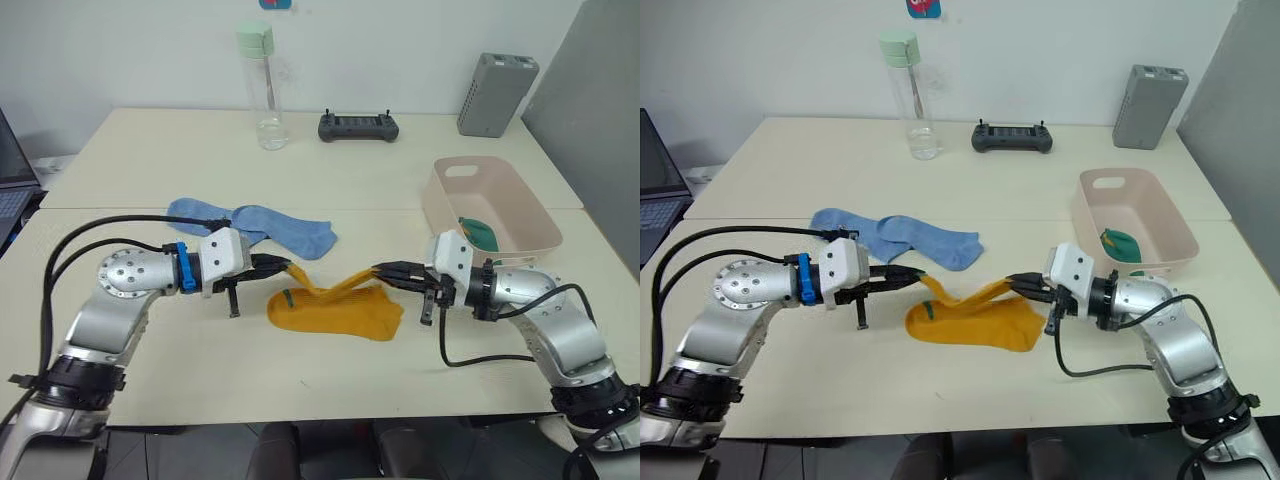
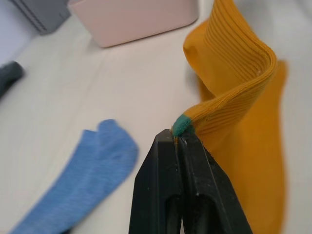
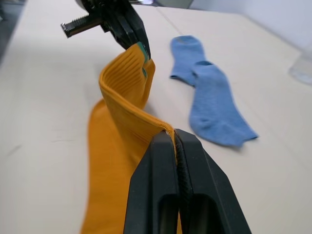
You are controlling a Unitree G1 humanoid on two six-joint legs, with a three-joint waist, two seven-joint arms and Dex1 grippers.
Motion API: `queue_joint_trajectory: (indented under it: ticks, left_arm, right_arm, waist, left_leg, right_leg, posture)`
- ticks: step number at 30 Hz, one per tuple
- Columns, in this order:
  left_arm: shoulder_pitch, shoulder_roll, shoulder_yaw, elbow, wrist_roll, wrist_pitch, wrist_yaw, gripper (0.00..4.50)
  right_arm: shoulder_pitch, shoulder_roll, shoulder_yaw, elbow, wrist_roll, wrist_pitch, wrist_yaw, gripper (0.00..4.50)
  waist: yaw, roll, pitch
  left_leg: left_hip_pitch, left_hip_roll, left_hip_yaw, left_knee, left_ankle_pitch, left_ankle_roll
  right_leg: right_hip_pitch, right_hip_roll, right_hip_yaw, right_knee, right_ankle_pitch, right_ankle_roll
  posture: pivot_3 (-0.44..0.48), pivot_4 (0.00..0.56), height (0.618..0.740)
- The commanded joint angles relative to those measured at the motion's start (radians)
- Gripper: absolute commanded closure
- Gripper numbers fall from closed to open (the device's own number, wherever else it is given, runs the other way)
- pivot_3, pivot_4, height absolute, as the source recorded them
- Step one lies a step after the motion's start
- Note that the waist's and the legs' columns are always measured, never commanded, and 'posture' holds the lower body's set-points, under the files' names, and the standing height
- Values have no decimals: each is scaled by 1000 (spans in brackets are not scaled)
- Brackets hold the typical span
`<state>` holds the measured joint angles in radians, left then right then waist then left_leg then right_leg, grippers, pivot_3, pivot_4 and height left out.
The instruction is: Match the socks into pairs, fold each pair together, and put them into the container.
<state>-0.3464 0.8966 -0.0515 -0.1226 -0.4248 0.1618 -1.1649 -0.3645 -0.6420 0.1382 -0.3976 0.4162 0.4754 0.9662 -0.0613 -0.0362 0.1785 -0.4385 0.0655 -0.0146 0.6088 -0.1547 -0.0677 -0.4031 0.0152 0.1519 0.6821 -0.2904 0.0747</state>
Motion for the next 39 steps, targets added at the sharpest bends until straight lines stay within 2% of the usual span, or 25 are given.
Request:
queue_joint_trajectory:
  ticks: [1, 4, 8, 13, 16, 17, 27, 39]
  left_arm:
    - [48, 95, 45, -134, -116, 175, -86, 4472]
    - [92, 129, 53, -193, -138, 242, -92, 4472]
    - [144, 117, 44, -235, -129, 285, -66, 4472]
    - [143, 60, 5, -173, -33, 222, -28, 4472]
    - [66, 5, -28, -51, 83, 165, 50, 4472]
    - [54, -1, -36, -28, 96, 153, 41, 4472]
    - [0, -37, -99, 42, 165, 136, -2, 4472]
    - [-29, -52, -83, 91, 211, 113, 9, 4472]
  right_arm:
    - [11, -56, -23, -105, 127, 133, 55, 4500]
    - [44, -89, -23, -162, 203, 222, 55, 4500]
    - [87, -109, -3, -208, 227, 284, 25, 4500]
    - [107, -104, 32, -145, 136, 245, -15, 4500]
    - [73, -88, 51, -56, 66, 213, -43, 4500]
    - [59, -81, 56, -31, 50, 203, -47, 4500]
    - [-49, -29, 100, 156, -40, 109, -5, 4500]
    - [-130, 45, 132, 281, -121, 49, 15, 4500]
  waist:
    - [-2, 0, 0]
    - [-3, 0, 0]
    - [-2, 0, 0]
    - [-2, 0, 0]
    - [-1, 0, 0]
    - [-1, -1, 0]
    - [-3, -1, 0]
    - [-4, -1, 0]
  left_leg:
    - [0, 0, 0, 0, 0, 0]
    - [0, 0, -1, -1, 0, 0]
    - [0, 0, 0, 0, 0, 0]
    - [2, 0, 0, 1, 0, 0]
    - [3, 0, 1, 1, 0, 0]
    - [4, 0, 0, 1, 0, 0]
    - [1, 0, 0, -3, 0, 0]
    - [1, 0, 0, -1, 0, 0]
  right_leg:
    - [0, 0, 0, 0, -2, -4]
    - [0, 0, -1, 0, -4, -8]
    - [0, 0, -1, 0, -4, -8]
    - [-1, 0, 0, 0, -4, -7]
    - [-2, -1, 0, -1, -4, -7]
    - [-2, -1, 0, -1, -4, -7]
    - [-1, 0, -1, 0, -2, -3]
    - [-1, 0, 0, 0, -3, -5]
  posture:
    - [0, 150, 740]
    - [0, 150, 740]
    - [0, 150, 740]
    - [0, 150, 740]
    - [0, 150, 740]
    - [0, 150, 740]
    - [0, 150, 740]
    - [0, 150, 740]
